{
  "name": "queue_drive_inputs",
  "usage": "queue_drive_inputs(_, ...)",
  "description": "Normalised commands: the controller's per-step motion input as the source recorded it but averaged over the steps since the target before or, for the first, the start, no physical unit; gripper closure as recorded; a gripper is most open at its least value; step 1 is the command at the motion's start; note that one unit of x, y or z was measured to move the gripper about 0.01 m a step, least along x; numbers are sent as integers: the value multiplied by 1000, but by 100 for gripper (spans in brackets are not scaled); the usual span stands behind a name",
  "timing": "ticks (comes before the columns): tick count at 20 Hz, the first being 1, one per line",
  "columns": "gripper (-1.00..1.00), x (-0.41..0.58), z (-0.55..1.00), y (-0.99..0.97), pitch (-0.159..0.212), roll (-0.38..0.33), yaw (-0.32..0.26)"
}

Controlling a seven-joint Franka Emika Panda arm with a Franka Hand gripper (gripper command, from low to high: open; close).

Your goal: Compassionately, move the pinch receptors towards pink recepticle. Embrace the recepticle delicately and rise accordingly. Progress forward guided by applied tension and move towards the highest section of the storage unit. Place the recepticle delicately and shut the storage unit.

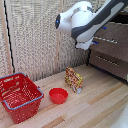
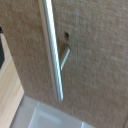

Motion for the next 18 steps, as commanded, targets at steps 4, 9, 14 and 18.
queue_drive_inputs(4, -100, 197, -43, -305, 2, -112, 199)
queue_drive_inputs(9, 100, 182, -2, -39, 54, -142, 145)
queue_drive_inputs(14, 100, 48, 0, 0, 3, -108, -12)
queue_drive_inputs(18, 100, 0, 0, -48, -48, -44, -55)
